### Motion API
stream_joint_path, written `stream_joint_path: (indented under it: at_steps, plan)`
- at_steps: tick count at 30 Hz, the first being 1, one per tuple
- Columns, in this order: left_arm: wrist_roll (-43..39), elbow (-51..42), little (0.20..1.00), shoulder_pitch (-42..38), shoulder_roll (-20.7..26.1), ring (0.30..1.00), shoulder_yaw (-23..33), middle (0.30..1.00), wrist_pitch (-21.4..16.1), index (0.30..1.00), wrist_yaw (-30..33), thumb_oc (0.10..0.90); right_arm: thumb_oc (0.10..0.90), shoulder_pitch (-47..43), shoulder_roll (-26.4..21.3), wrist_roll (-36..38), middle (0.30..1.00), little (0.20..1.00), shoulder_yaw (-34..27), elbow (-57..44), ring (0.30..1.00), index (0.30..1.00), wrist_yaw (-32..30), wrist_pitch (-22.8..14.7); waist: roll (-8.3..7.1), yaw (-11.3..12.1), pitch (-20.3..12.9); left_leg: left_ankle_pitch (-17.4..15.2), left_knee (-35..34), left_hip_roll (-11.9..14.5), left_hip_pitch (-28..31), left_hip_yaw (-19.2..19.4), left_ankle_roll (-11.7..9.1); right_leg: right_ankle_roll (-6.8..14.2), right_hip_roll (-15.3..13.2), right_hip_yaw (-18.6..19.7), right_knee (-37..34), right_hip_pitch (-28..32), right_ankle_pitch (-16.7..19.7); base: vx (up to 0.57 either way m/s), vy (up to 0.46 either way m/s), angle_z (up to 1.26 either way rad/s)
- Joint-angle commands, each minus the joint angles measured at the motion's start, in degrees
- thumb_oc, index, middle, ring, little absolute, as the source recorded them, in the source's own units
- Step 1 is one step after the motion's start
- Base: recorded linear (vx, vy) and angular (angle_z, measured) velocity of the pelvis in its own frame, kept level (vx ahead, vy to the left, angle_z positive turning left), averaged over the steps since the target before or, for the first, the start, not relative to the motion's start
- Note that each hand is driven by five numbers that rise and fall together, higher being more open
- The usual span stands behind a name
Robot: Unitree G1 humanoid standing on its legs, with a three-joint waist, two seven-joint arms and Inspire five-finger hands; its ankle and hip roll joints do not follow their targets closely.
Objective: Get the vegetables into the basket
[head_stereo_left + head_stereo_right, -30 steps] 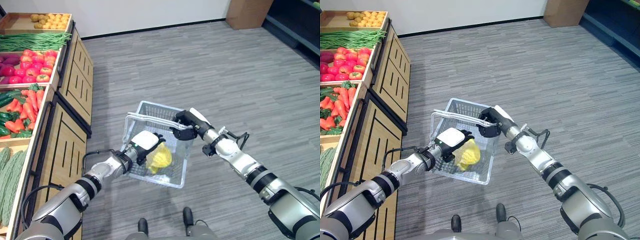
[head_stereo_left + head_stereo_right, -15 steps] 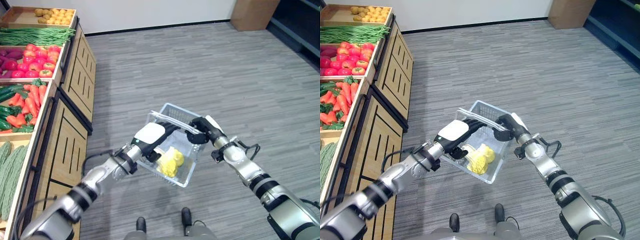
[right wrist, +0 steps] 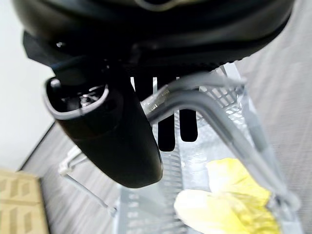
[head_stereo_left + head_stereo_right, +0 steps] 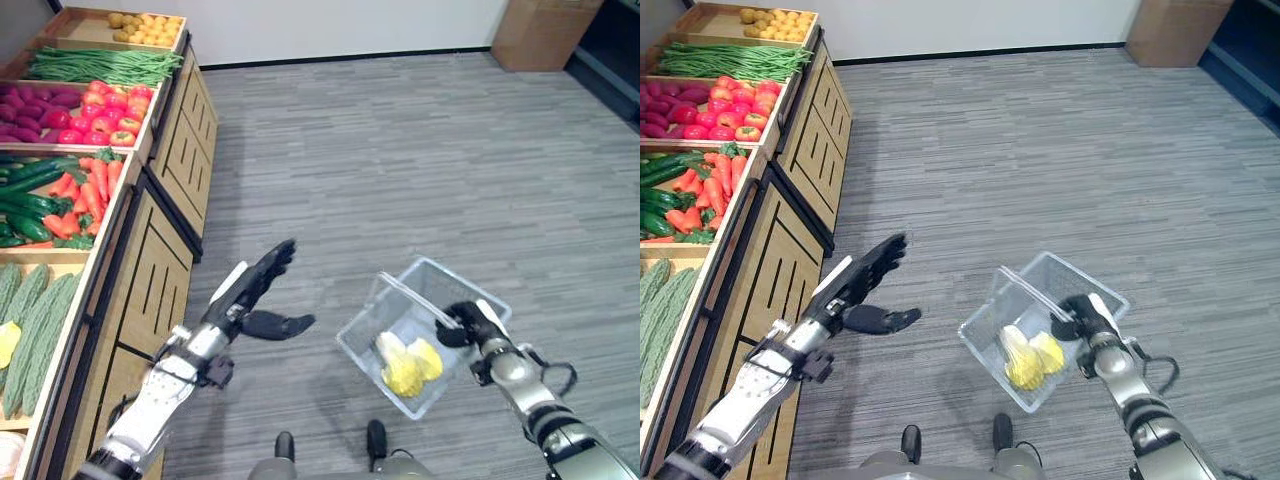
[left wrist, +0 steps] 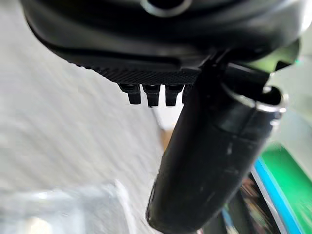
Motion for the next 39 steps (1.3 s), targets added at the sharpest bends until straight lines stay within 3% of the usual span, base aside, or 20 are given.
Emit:
stream_joint_path:
  at_steps: [1,3,4,6,7,10,13,19,26,32,39]
  plan:
    - [6.4,8.2,1.000,0.2,-2.0,1.000,4.3,1.000,-3.1,1.000,3.0,0.900,0.400,-1.1,-2.6,1.9,0.300,0.300,-8.1,-1.0,0.300,0.300,-4.3,-7.0,-3.14,0.3,-4.6,0.7,0.1,3.2,-1.9,0.5,-3.6,5.1,-6.0,-1.0,0.2,3.7,-3.2,0.00,-0.006,0.17]
    - [8.1,10.9,1.000,0.6,-3.1,1.000,4.8,1.000,-2.8,1.000,3.5,0.900,0.400,0.3,-2.3,2.2,0.300,0.300,-9.3,-0.6,0.300,0.300,-4.3,-7.1,-3.14,0.3,-4.6,0.7,0.1,3.2,-2.0,0.3,-3.6,5.1,-6.0,-1.2,0.2,3.7,-3.2,0.00,-0.008,0.16]
    - [11.1,19.9,1.000,0.8,-6.3,1.000,6.4,1.000,-1.5,1.000,5.1,0.900,0.400,3.2,-1.6,2.5,0.300,0.300,-11.5,0.0,0.300,0.300,-4.2,-7.2,-3.17,0.0,-4.5,0.8,0.1,3.2,-2.2,0.1,-3.6,5.1,-6.0,-1.4,0.2,3.6,-3.2,0.01,-0.011,0.10]
    - [12.8,24.1,1.000,0.7,-7.6,1.000,6.8,1.000,-1.2,1.000,5.8,0.900,0.400,4.6,-1.3,2.5,0.300,0.300,-12.4,0.0,0.300,0.300,-4.1,-7.3,-3.17,-0.1,-4.5,0.8,0.1,3.2,-2.3,0.1,-3.6,5.1,-6.0,-1.5,0.2,3.6,-3.3,0.01,-0.006,0.07]
    - [15.7,32.7,1.000,0.1,-10.1,1.000,7.7,1.000,0.0,1.000,7.2,0.900,0.400,6.8,-0.4,2.9,0.300,0.300,-14.0,2.0,0.300,0.300,-4.3,-7.4,-3.22,-0.4,-4.3,0.9,0.1,3.2,-2.4,0.1,-3.6,5.1,-6.0,-1.6,0.3,3.5,-3.3,0.00,0.000,0.00]
    - [19.0,41.2,1.000,-1.1,-11.9,1.000,8.4,1.000,0.0,1.000,9.2,0.900,0.400,8.1,0.5,3.1,0.300,0.300,-15.3,3.1,0.300,0.300,-4.7,-7.7,-3.22,-0.7,-4.2,0.8,0.1,3.2,-2.4,0.2,-3.5,5.1,-6.0,-1.5,0.4,3.2,-3.4,0.00,0.001,0.01]
    - [17.8,53.8,1.000,-3.5,-15.7,1.000,10.8,1.000,1.4,1.000,11.9,0.900,0.400,9.6,3.0,4.6,0.300,0.300,-16.4,5.0,0.300,0.300,-5.7,-8.2,-3.39,-1.2,-4.1,0.7,0.1,3.4,-2.3,0.5,-3.5,5.1,-5.9,-1.1,0.6,2.8,-3.4,0.00,0.000,0.00]
    - [23.1,66.0,1.000,-5.4,-19.0,1.000,9.8,1.000,3.7,1.000,12.5,0.900,0.400,11.8,5.4,4.9,0.300,0.300,-14.8,8.7,0.300,0.300,-5.8,-8.4,-3.39,-2.2,-4.1,0.3,0.1,3.6,-1.6,1.4,-3.5,5.0,-5.7,-0.4,0.9,2.7,-3.5,0.01,0.005,-0.08]
    - [27.7,67.5,1.000,-5.6,-21.1,1.000,6.3,1.000,4.5,1.000,12.3,0.900,0.400,13.0,7.7,4.9,0.300,0.300,-12.2,11.5,0.300,0.300,-4.4,-7.5,-3.20,-2.6,-3.8,0.1,0.1,3.7,-1.2,1.9,-3.4,4.9,-5.7,-0.2,1.1,2.5,-3.6,0.01,0.005,-0.06]
    - [24.0,66.4,1.000,-5.9,-22.6,1.000,6.6,1.000,4.2,1.000,12.7,0.900,0.400,13.0,9.9,5.0,0.300,0.300,-10.4,13.4,0.300,0.300,-4.0,-6.9,-3.52,-2.2,-2.8,-0.1,0.1,3.0,-0.7,2.4,-2.5,5.2,-6.3,0.0,1.6,2.4,-3.7,0.01,0.024,-0.06]
    - [20.5,66.1,1.000,-7.6,-23.1,1.000,6.1,1.000,4.5,1.000,13.1,0.900,0.400,11.1,10.1,6.2,0.300,0.300,-9.7,13.1,0.300,0.300,-4.0,-6.8,-5.14,-1.4,0.4,-4.3,9.6,1.2,-6.0,2.3,-1.0,6.0,-8.9,0.8,4.6,0.6,-3.4,-0.02,0.075,-0.04]
